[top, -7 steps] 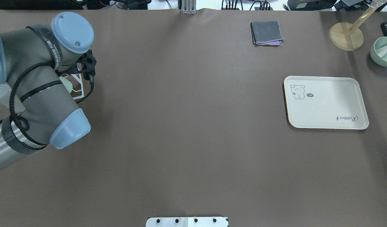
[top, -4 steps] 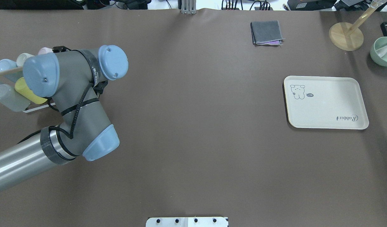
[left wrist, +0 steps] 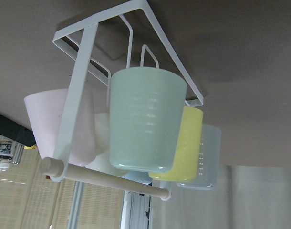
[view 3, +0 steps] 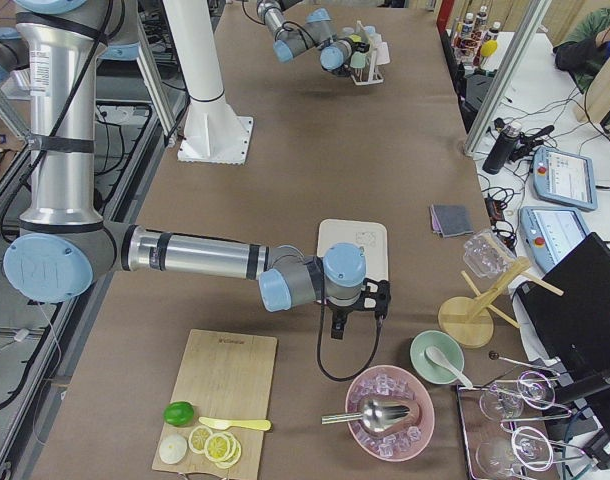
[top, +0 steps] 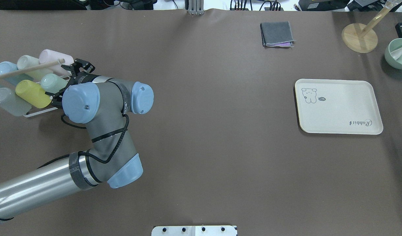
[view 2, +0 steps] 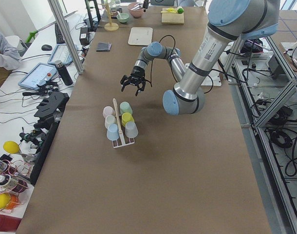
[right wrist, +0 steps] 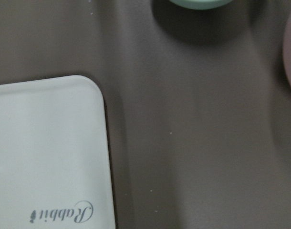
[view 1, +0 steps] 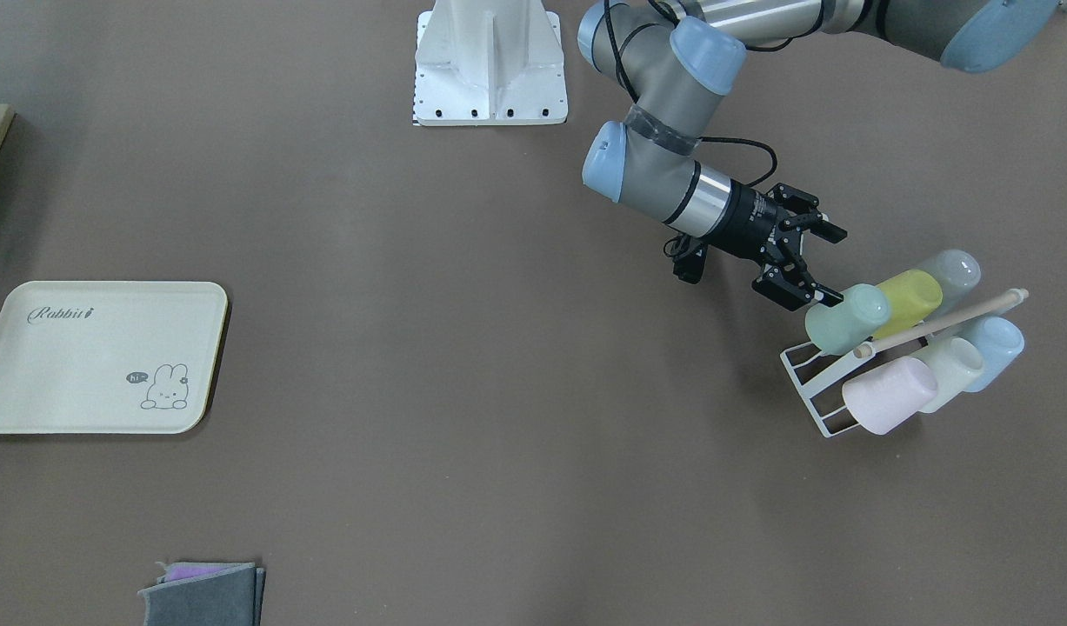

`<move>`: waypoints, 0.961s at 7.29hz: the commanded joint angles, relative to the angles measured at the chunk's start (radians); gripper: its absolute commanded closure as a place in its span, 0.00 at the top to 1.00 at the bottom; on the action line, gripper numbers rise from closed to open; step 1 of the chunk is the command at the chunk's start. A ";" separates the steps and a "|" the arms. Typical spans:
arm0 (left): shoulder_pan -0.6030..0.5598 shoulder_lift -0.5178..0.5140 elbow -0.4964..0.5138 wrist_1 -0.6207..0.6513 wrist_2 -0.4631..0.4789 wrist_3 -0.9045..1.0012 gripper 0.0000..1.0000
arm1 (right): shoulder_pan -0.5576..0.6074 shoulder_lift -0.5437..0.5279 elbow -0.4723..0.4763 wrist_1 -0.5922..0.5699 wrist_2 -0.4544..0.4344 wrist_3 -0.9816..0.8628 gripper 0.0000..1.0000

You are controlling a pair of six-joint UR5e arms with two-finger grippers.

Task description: Pick up and place green cup on tray

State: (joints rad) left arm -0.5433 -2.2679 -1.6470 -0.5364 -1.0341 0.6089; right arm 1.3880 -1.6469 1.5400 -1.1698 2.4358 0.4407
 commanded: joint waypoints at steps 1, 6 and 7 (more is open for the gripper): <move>0.013 0.008 0.071 -0.011 0.023 -0.004 0.98 | -0.116 -0.004 0.005 0.086 -0.048 0.003 1.00; 0.042 0.008 0.208 -0.060 0.124 -0.032 0.91 | -0.187 0.034 -0.085 0.166 -0.127 -0.007 0.99; 0.042 0.007 0.225 -0.057 0.121 -0.064 0.91 | -0.191 0.059 -0.131 0.186 -0.124 -0.005 0.99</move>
State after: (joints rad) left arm -0.5057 -2.2604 -1.4555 -0.5956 -0.9143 0.5778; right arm 1.2053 -1.6159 1.4573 -1.0103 2.3150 0.4345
